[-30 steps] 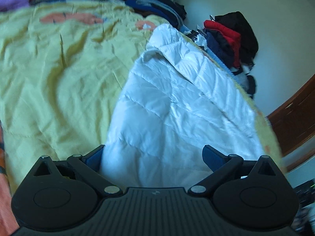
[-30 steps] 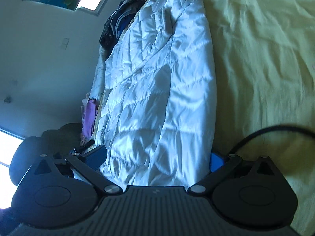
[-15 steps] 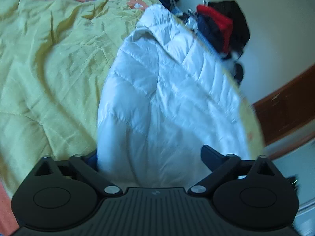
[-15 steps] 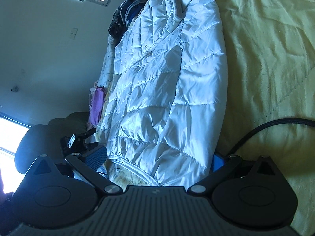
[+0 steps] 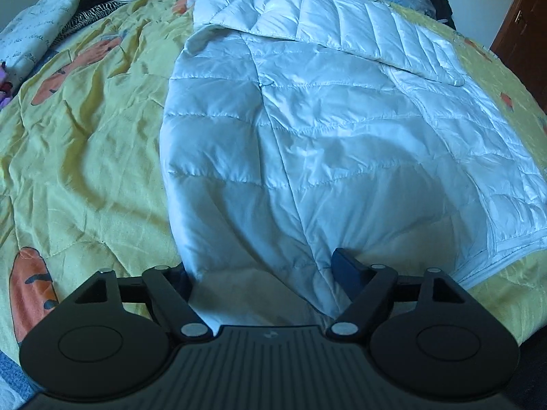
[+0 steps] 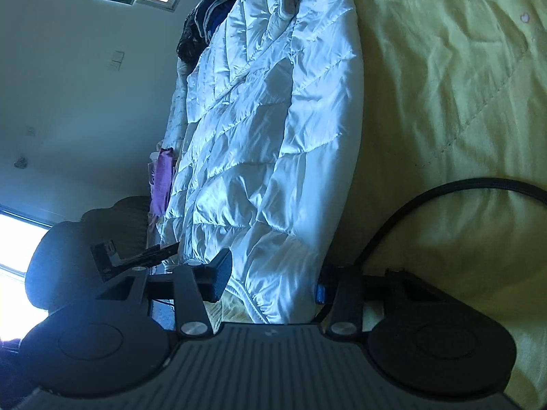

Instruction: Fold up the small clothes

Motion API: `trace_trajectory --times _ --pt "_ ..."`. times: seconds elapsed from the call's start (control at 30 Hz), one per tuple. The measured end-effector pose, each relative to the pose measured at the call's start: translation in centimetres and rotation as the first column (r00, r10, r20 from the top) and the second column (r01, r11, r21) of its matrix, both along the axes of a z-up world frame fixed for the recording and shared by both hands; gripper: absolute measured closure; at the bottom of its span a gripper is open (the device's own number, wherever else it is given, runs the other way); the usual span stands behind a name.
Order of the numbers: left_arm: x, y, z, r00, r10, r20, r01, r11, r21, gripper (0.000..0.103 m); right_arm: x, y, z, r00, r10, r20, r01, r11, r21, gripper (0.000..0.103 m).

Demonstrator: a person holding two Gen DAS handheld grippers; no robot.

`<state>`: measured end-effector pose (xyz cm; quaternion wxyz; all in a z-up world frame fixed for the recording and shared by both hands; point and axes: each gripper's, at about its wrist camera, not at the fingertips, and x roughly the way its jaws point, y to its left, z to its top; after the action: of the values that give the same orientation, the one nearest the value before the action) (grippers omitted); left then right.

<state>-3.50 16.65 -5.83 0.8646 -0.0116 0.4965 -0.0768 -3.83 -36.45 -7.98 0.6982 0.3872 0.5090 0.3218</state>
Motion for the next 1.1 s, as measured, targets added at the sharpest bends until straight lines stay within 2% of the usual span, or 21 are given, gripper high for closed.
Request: trace_trajectory --times 0.2,0.27,0.33,0.77,0.83,0.9,1.1 --pt "-0.4 -0.6 0.3 1.0 -0.008 -0.003 0.008 1.0 0.022 0.043 0.0 0.1 0.2 1.0 0.015 0.012 -0.015 1.0 -0.007 0.048" --pt "-0.4 -1.0 0.4 1.0 -0.023 -0.004 0.023 0.999 0.035 0.056 0.0 0.3 0.4 1.0 0.021 0.02 -0.02 1.0 -0.017 0.047" --pt "-0.4 -1.4 0.5 0.999 -0.036 -0.008 0.036 0.999 0.039 0.06 0.1 0.5 0.5 0.999 0.024 0.024 -0.023 1.0 -0.021 0.046" --pt "-0.4 -1.6 0.5 0.999 -0.033 -0.008 0.034 0.998 0.05 0.061 0.1 0.5 0.6 0.998 0.037 0.046 -0.036 0.999 -0.021 0.044" --pt "-0.5 -1.6 0.5 1.0 -0.031 -0.007 0.031 0.998 0.049 0.061 0.0 0.6 0.6 0.998 0.035 0.048 -0.033 0.999 -0.025 0.056" --pt "-0.6 -1.6 0.5 1.0 -0.028 -0.004 0.028 0.999 0.041 0.065 0.1 0.7 0.1 0.999 0.031 0.031 -0.03 0.999 -0.029 0.089" --pt "-0.8 -1.6 0.8 1.0 -0.024 0.0 0.024 0.999 0.024 0.074 -0.7 0.9 -0.9 0.999 0.026 0.033 -0.026 1.0 -0.006 0.091"
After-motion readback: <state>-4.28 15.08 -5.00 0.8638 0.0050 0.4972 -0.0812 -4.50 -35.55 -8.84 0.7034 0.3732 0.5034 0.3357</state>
